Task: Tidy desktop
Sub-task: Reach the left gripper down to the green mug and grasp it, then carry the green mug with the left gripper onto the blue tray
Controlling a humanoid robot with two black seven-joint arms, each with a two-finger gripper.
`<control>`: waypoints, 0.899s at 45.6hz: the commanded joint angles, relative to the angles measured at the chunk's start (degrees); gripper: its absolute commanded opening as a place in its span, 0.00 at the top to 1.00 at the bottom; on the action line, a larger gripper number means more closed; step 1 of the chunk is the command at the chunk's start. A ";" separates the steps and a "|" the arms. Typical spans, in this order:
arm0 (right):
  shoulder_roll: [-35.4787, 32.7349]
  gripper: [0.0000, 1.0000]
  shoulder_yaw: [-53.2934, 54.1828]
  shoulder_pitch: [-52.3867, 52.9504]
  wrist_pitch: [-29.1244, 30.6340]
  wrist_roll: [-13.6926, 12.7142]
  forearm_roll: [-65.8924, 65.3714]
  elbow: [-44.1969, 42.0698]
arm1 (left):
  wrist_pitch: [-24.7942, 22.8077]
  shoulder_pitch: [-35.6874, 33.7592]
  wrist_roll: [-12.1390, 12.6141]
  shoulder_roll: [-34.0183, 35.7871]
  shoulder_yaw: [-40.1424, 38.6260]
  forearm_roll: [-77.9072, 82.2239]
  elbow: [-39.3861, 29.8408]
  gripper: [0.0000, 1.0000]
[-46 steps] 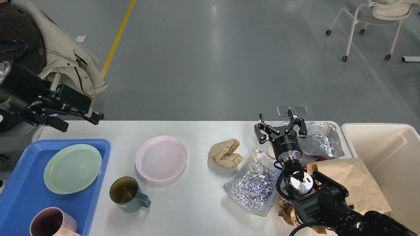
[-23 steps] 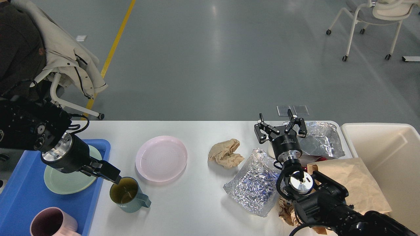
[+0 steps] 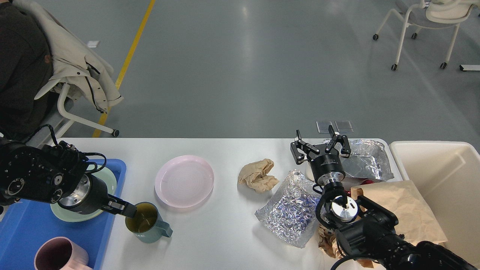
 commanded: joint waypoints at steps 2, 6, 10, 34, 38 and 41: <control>0.00 0.00 0.00 0.00 0.00 0.00 -0.01 0.03 | 2.62 3.18 0.73 -1.93 -0.53 -0.01 0.92 0.46; 0.00 0.00 0.00 0.00 0.00 0.00 -0.01 -0.06 | 3.24 4.85 1.08 -2.28 -0.70 -0.19 2.15 0.46; 0.00 0.00 0.00 0.00 0.00 0.00 -0.01 -0.06 | 4.29 6.26 1.79 -3.25 -0.79 -0.19 3.56 0.47; 0.00 0.00 0.00 0.00 0.00 0.00 -0.01 0.03 | 5.44 9.87 1.09 -4.66 -1.49 -0.37 6.20 1.00; 0.00 0.00 0.00 0.00 0.00 0.00 -0.01 0.03 | 4.56 7.94 -0.32 -3.43 -1.85 -0.28 5.41 1.00; 0.00 0.00 0.00 0.00 0.00 0.00 -0.01 0.03 | 2.72 4.43 -1.20 -1.68 -1.49 -0.19 3.57 1.00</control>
